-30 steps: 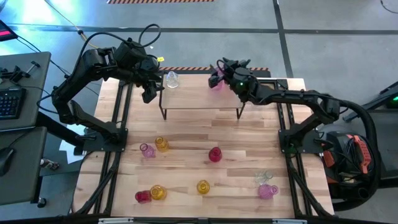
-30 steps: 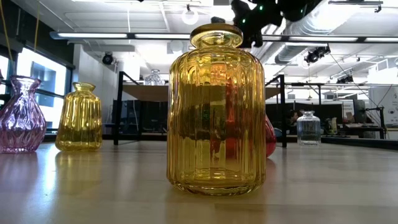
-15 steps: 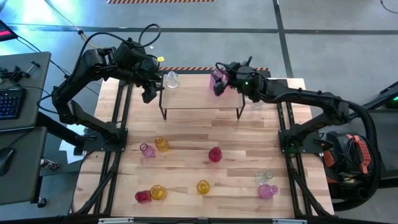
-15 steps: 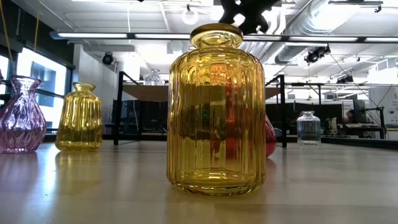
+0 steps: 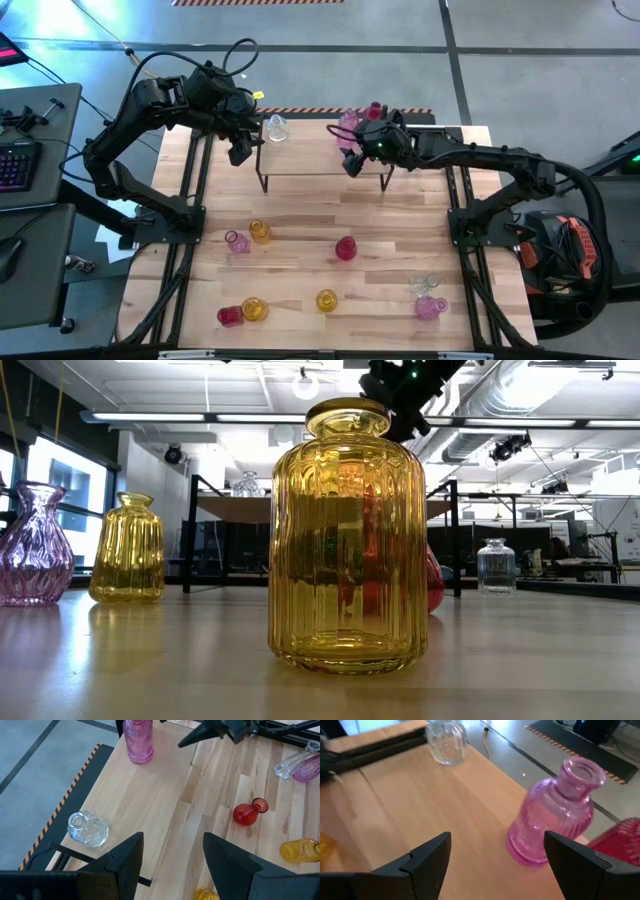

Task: Sort vases onto shelf
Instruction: Put the top violet vase on the shelf

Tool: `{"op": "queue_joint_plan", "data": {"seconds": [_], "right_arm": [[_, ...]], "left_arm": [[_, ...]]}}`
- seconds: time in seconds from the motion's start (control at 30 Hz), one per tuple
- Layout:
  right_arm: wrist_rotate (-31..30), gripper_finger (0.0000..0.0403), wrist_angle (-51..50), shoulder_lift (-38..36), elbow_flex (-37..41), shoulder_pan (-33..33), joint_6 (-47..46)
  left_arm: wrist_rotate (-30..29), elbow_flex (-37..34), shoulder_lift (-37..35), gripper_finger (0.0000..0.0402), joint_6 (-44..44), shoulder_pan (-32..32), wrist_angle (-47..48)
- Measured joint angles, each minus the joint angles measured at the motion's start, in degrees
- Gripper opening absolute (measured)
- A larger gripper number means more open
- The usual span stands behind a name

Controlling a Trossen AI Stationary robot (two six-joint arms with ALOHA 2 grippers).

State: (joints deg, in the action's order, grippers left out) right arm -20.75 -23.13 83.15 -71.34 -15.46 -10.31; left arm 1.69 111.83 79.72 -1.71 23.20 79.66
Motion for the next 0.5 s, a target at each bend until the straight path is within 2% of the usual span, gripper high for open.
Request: {"op": "queue_joint_plan", "data": {"seconds": [0.27, 0.5], "right_arm": [[0.1, 0.0215, -1.7, 0.2, 0.0, -1.1, 1.7], [3.9, 0.0144, -1.2, 0.7, 0.0, -2.9, 3.9]], "left_arm": [[0.0, 0.0, 0.0, 0.0197, 0.0, 0.0, -0.1], [0.0, 0.0, 0.0, 0.0197, 0.0, 0.0, -0.1]]}}
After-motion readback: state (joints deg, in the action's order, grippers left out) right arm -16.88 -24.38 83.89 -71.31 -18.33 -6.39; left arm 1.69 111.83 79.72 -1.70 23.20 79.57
